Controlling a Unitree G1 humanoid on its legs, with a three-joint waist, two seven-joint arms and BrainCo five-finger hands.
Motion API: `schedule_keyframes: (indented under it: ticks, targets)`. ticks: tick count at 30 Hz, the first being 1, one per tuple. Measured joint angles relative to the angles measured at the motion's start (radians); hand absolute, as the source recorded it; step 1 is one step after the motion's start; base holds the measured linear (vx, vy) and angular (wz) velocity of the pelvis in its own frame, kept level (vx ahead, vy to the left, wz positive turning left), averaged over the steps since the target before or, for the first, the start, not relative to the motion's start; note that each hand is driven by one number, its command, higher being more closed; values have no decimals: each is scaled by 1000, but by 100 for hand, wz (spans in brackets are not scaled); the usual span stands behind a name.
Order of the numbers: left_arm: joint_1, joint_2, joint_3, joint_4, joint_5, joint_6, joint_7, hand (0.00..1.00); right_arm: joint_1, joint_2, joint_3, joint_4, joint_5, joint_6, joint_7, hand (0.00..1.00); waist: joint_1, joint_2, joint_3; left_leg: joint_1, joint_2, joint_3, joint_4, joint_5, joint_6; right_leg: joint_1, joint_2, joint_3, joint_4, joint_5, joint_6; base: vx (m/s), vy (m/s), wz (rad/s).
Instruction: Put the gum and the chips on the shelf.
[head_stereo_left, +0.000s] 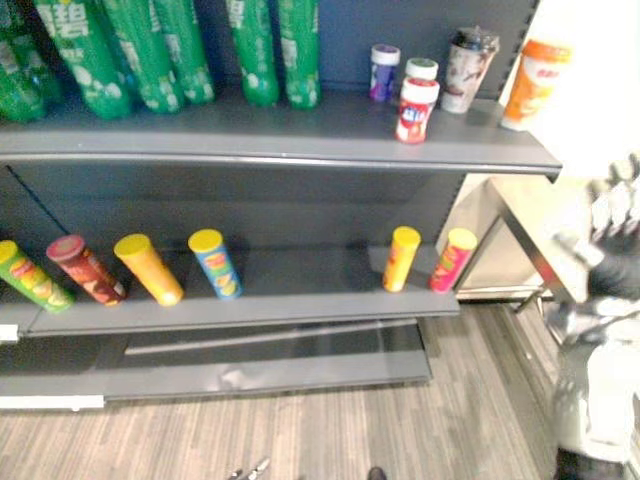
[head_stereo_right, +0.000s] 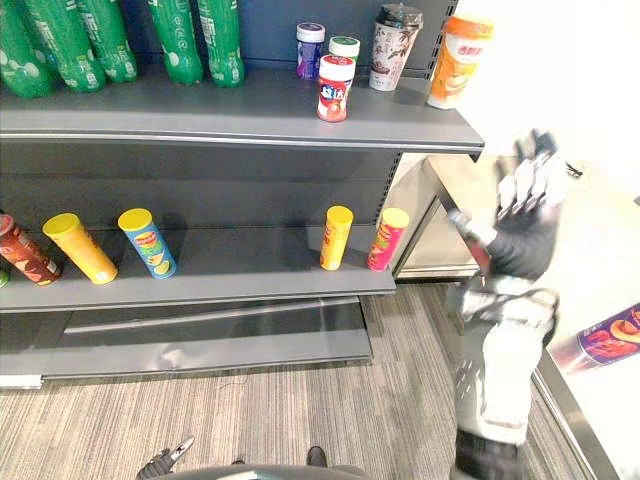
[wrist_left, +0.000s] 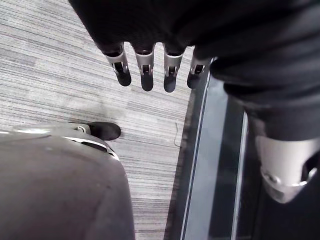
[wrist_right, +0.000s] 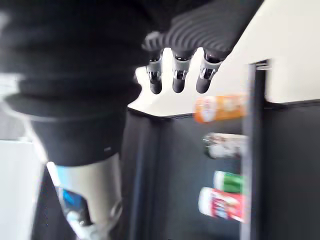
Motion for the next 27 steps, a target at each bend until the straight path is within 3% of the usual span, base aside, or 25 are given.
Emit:
schedule_keyframes:
  ticks: [4,8,14,20,27]
  targets:
    - [0,-7,0,0,16,-6,0,0,162,63,127,215,-2,31,71,0,0,3,1,-1,-3,7,0,-2,2,2,-2,2,0,-1,1,0,0,0]
    - [-3,-14,0,7,32,-6,2,0,195,84,142,502,-54,76,93,0,2,16,8,1,-6,23,0,-7,5,1,-5,15,0,-1,1,4,4,-8]
    - [-4,-28,-9,10,34,-5,2,0,180,83,46,928,-112,101,95,0,1,47,5,10,-8,40,0,-21,4,2,-5,27,-1,-3,5,39,14,-9]
    - [-6,-31,-10,10,30,-6,2,0,112,81,-100,1287,-114,122,29,0,2,63,13,29,-7,47,0,-25,4,19,-5,29,0,-4,6,44,3,-2]
    - [-6,-35,-10,17,25,-9,2,0,102,85,-151,1412,-113,131,6,0,2,68,15,42,-9,49,0,-29,2,26,-6,30,7,-14,9,0,0,0]
